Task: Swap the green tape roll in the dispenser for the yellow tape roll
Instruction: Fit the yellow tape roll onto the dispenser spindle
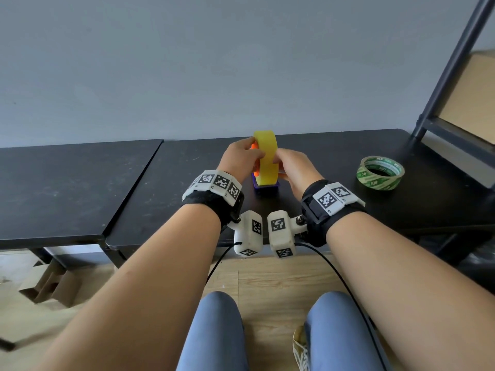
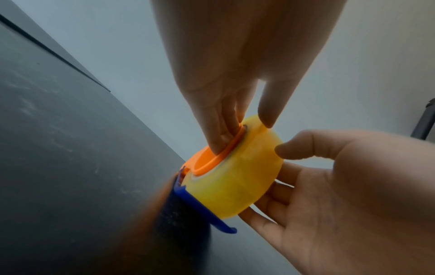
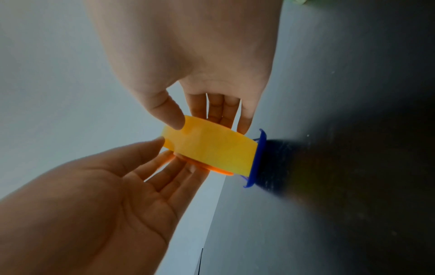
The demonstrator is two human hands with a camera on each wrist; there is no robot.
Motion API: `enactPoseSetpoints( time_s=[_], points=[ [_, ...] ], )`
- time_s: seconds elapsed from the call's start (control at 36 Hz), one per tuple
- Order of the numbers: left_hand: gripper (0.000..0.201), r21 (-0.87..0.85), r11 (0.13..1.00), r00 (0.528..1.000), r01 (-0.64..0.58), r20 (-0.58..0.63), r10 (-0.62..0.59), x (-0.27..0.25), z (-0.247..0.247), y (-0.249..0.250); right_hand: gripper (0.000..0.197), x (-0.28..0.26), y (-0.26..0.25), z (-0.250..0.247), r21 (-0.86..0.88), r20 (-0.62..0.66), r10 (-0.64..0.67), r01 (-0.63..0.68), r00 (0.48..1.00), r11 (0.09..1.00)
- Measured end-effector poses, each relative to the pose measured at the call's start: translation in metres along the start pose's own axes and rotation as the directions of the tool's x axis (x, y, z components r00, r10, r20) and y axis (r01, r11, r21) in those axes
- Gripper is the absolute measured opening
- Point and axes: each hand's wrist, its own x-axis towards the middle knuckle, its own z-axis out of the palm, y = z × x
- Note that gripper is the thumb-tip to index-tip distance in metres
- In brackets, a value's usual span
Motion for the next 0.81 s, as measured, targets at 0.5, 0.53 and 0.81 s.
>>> enactPoseSetpoints(
  time_s=[0.5, 0.53, 0.81],
  points=[
    [0.015, -0.021, 1.0, 0.991, -0.019, -0.133, 0.016, -0.014, 0.0, 0.013, 0.013, -0.005, 0.0, 0.004, 0.013, 0.018, -0.024, 0.024, 1.0, 1.0],
    [0.015, -0.051, 0.999, 0.993, -0.004, -0.121, -0.002, -0.016, 0.0, 0.014, 0.013, -0.005, 0.0, 0.005, 0.018, 0.013, -0.022, 0.022, 1.0, 1.0],
    [0.021, -0.066, 0.998, 0.999, 0.013, -0.052, -0.017, -0.016, -0.005, 0.011, 0.019, -0.003, 0.001, 0.007, 0.014, 0.006, -0.021, 0.021, 1.0, 1.0]
  ],
)
